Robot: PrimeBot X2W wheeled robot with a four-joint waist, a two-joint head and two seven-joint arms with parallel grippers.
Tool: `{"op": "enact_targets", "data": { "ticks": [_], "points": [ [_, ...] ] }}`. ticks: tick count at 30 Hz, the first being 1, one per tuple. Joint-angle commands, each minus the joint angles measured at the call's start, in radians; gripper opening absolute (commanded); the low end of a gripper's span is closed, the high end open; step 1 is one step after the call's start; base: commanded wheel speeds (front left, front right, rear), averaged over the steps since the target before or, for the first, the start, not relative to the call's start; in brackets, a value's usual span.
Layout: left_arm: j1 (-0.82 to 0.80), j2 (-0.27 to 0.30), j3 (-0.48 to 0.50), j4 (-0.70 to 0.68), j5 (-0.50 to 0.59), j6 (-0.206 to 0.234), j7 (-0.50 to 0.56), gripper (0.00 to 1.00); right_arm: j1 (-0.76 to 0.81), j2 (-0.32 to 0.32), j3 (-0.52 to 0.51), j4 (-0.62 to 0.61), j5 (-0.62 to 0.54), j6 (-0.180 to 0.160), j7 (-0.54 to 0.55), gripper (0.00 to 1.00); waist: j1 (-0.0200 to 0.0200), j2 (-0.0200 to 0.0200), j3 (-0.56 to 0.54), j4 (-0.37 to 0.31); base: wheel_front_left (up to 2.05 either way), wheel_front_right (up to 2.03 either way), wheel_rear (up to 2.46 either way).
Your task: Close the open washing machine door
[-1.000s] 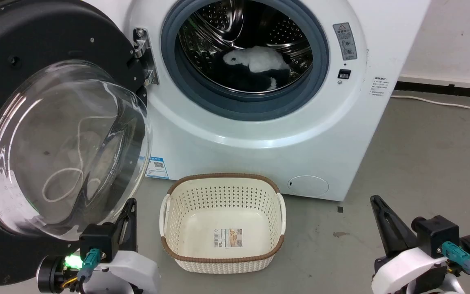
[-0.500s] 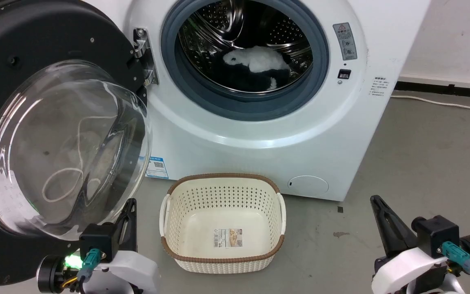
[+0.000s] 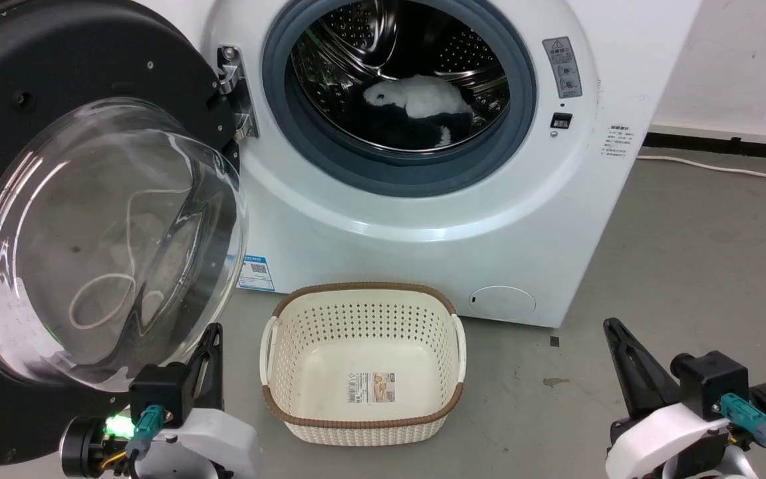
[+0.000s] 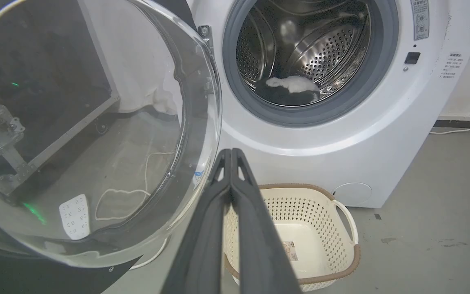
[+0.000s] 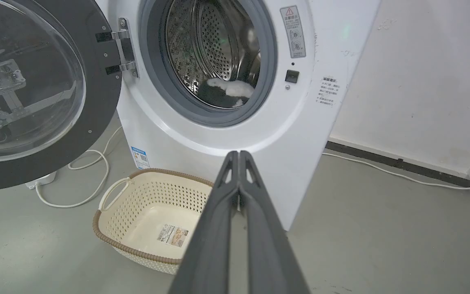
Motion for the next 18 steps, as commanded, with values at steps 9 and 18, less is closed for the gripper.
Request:
{"op": "enact_targets", "data": {
  "ticks": [9, 18],
  "points": [
    [0.000, 0.000, -0.002, 0.000, -0.003, 0.000, 0.000, 1.00, 0.001, 0.000, 0.001, 0.000, 0.004, 0.000, -0.001, 1.00, 0.0000, 0.0000, 0.000, 0.000, 0.00, 0.00, 0.00],
    [0.008, 0.000, -0.011, 0.000, -0.026, 0.001, -0.018, 1.00, 0.013, 0.000, 0.006, 0.006, 0.030, 0.000, -0.020, 1.00, 0.0000, 0.0000, 0.000, 0.002, 0.00, 0.00, 0.00]
  ]
}}
